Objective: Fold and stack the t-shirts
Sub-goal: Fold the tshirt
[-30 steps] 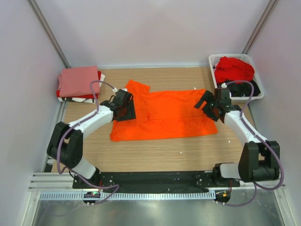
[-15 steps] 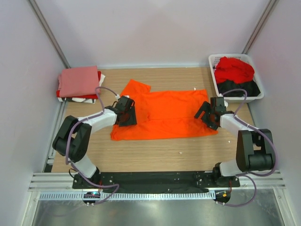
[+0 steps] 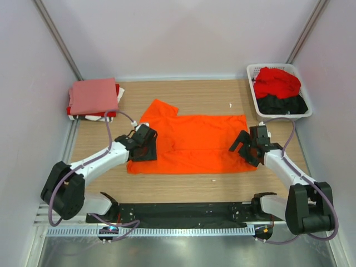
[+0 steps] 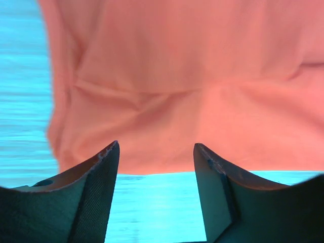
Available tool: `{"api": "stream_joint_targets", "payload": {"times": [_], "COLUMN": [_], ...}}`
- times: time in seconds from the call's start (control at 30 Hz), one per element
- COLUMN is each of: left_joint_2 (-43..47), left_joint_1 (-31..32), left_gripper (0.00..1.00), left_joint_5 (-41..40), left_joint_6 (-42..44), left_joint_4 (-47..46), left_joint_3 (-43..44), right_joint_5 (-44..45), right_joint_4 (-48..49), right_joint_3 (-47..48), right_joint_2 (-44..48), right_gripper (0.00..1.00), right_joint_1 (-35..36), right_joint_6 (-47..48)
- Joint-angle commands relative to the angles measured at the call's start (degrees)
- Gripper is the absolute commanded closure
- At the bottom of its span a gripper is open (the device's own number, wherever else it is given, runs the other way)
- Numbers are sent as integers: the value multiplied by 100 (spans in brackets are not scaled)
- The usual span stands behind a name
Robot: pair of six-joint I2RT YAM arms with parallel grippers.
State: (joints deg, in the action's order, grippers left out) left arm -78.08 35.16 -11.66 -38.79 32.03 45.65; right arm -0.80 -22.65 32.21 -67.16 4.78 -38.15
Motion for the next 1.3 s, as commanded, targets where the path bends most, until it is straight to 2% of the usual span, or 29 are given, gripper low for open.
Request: {"api": "stream_joint_targets", "payload": {"times": [0.0, 0.03, 0.07, 0.1, 0.17, 0.3, 0.37, 0.47, 0.57, 0.8, 0.97, 1.07, 1.27], "left_joint_2": [451, 443, 382, 286, -230, -1453, -2188, -3112, -3704, -5723, -6464, -6780, -6948], "left_joint_1": [-18, -35, -70, -244, -639, -1184, -1509, -2037, -2328, -2400, -2408, -2400, -2391], "left_gripper": [37, 35, 27, 25, 25, 27, 28, 31, 33, 33, 33, 33, 34], "left_joint_5": [-748, -1011, -1040, -979, -620, 188, 828, 1803, 2281, 2783, 2757, 2844, 2739], "left_joint_6": [133, 247, 362, 493, 924, 1530, 2058, 2060, 2059, 2446, 2481, 2534, 2657], "left_joint_4": [821, 822, 770, 709, 481, 85, -451, -724, -1093, -357, -84, 110, 163], "left_joint_3": [882, 1128, 1539, 1822, 2645, 3755, 4204, 4863, 5486, 7430, 8388, 8741, 8751], "right_joint_5": [53, 332, 413, 492, 493, 344, 256, -59, -192, -280, -360, -377, -456], "right_joint_4": [-494, -573, -608, -643, -775, -995, -1100, -1110, -1171, -1338, -1417, -1443, -1487], "right_joint_3": [679, 821, 970, 1259, 1524, 1903, 1912, 1851, 1877, 1824, 1675, 1640, 1640], "right_joint_2": [422, 466, 493, 493, 441, 510, 615, 853, 950, 1301, 1477, 1512, 1565], "right_gripper": [2, 2, 2, 2, 2, 2, 2, 2, 2, 2, 2, 2, 2], "right_joint_1": [32, 23, 32, 32, 23, 32, 23, 23, 23, 32, 32, 32, 23], "right_joint_6": [-87, -79, -44, -26, 79, 194, 203, 185, 211, 352, 422, 449, 458]}}
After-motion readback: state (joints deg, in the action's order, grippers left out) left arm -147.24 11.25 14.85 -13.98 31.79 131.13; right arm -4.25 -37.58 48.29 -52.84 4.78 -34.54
